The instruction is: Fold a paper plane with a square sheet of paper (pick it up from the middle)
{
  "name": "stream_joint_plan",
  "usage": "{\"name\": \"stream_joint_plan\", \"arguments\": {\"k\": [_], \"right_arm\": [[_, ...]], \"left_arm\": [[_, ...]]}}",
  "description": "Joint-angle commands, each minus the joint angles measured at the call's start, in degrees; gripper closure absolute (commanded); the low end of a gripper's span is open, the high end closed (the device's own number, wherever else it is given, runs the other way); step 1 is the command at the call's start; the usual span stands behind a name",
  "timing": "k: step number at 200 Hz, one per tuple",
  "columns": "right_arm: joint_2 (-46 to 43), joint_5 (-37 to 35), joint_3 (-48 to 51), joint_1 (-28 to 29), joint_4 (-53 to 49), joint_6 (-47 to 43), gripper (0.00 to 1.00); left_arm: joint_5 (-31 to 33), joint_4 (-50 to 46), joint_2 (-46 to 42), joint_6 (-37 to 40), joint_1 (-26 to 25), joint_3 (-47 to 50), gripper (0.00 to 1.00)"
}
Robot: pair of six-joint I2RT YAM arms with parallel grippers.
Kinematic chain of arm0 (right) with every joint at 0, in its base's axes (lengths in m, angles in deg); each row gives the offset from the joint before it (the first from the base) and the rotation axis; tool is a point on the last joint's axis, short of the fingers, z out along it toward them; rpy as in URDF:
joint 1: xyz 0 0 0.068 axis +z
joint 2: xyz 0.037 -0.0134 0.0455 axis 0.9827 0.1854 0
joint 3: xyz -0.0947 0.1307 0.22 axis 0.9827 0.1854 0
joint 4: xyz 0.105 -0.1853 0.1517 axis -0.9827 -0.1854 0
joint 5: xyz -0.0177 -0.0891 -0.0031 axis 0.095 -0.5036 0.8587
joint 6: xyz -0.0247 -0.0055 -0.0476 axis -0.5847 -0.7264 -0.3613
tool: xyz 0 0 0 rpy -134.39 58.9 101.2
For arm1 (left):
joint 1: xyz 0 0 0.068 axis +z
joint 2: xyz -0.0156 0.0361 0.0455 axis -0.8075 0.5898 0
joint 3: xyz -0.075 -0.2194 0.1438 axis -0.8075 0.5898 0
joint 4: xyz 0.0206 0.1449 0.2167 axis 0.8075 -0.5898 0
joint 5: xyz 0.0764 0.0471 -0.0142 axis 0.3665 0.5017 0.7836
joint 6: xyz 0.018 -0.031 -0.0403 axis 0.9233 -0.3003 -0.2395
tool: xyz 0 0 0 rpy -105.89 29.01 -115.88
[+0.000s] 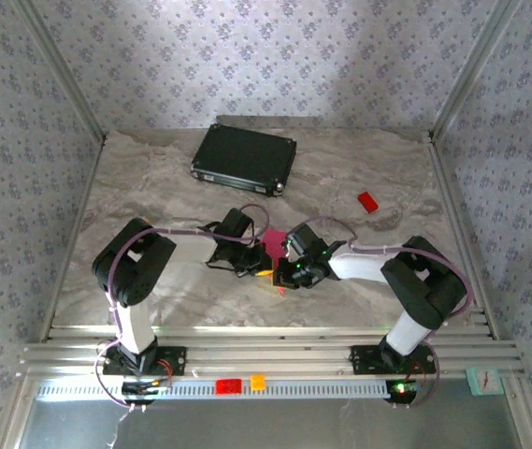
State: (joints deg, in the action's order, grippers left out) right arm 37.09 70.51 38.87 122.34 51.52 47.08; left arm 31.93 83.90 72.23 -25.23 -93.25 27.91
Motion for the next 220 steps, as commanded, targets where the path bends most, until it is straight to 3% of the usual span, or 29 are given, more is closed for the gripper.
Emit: {"name": "stream_joint_plan", "arguments": {"k": [1, 32, 76, 134, 159, 220], "right_arm": [[-2.09, 0.06, 3.84, 0.74, -1.52, 2.47, 0.98], [-4.42, -0.18, 6.70, 1.51, -0.92, 4.16, 0.97], [-8.60, -0.28, 3.11, 1.62, -2.66, 3.76, 0.97], [1.44, -0.62, -1.72, 0.52, 1.98, 3.56, 0.94], [2.19, 0.00, 1.39, 0.30, 2.41, 3.83, 0.94], [-6.18, 4.10, 13.42, 0.73, 5.07, 4.07, 0.93]], "left_arm": [[3.03, -3.57, 2.00, 0.61, -0.47, 1.55, 0.96], [3.03, -3.56, 2.00, 0.61, -0.44, 1.61, 0.96], [2.92, -3.57, 2.17, 0.67, -0.41, 1.65, 0.96], [2.96, -3.56, 2.29, 0.43, -0.43, 1.32, 0.96], [3.03, -3.75, 2.43, 0.64, -0.42, 1.30, 0.97], [4.01, -2.56, 2.53, -0.70, -0.46, 2.01, 0.99]]}}
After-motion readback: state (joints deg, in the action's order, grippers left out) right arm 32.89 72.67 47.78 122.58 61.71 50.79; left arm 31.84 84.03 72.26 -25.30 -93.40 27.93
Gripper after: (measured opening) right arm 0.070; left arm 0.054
